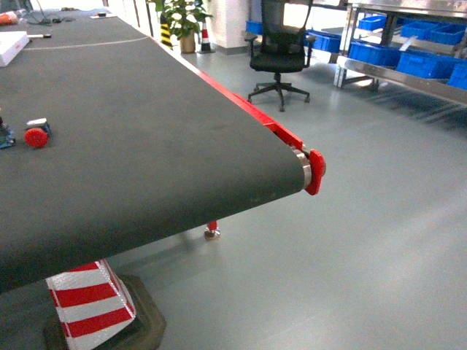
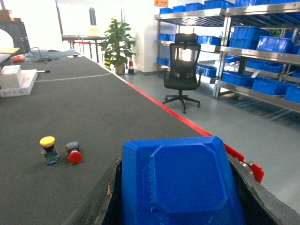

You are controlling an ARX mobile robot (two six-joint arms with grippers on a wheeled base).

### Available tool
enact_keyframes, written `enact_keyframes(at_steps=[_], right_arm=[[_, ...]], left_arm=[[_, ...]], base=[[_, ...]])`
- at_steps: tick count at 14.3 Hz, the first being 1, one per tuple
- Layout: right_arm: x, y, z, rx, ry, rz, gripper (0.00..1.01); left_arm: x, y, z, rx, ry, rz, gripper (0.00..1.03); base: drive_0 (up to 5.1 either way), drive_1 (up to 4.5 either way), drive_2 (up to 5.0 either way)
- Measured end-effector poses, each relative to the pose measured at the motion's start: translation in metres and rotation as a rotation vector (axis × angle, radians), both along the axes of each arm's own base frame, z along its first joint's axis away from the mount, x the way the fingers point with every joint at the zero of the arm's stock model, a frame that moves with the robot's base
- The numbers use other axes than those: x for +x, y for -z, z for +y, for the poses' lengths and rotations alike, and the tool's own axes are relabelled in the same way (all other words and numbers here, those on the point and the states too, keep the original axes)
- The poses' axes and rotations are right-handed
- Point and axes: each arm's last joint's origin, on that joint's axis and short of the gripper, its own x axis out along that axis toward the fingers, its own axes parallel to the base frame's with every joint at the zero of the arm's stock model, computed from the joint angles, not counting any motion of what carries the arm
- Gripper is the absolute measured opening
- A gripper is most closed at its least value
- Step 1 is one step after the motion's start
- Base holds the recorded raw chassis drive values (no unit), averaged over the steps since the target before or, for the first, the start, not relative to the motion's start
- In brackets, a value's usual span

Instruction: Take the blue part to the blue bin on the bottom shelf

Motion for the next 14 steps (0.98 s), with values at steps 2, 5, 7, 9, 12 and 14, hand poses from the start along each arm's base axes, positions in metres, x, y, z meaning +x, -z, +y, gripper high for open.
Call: enact_keyframes(at_steps=[2, 5, 7, 9, 12, 14], right_arm=[[0.0, 0.0, 0.0, 0.0, 0.0, 0.0, 0.98], [0.0, 0.0, 0.0, 0.0, 0.0, 0.0, 0.98], [0.0, 0.0, 0.0, 0.0, 0.0, 0.0, 0.98], [0.0, 0.0, 0.0, 0.0, 0.0, 0.0, 0.98], [0.0, 0.0, 0.0, 0.0, 0.0, 0.0, 0.98], [0.0, 0.0, 0.0, 0.0, 0.0, 0.0, 0.98]], left_arm=[[0.0, 0.0, 0.0, 0.0, 0.0, 0.0, 0.44], [0.0, 0.0, 0.0001, 0.0, 0.0, 0.0, 0.44], [0.0, 0.0, 0.0, 0.0, 0.0, 0.0, 0.44], [0.0, 0.0, 0.0001, 0.0, -0.001, 0.0, 0.44], [0.0, 0.0, 0.0001, 0.0, 0.0, 0.0, 0.44], [0.0, 0.0, 0.0001, 0.0, 0.0, 0.0, 0.44]], base=[[-1.4, -1.45, -1.4], [-1.4, -1.45, -1.4], [-1.4, -1.45, -1.4], [-1.4, -1.45, -1.4], [-1.4, -1.45, -1.4], [-1.4, -1.45, -1.4]])
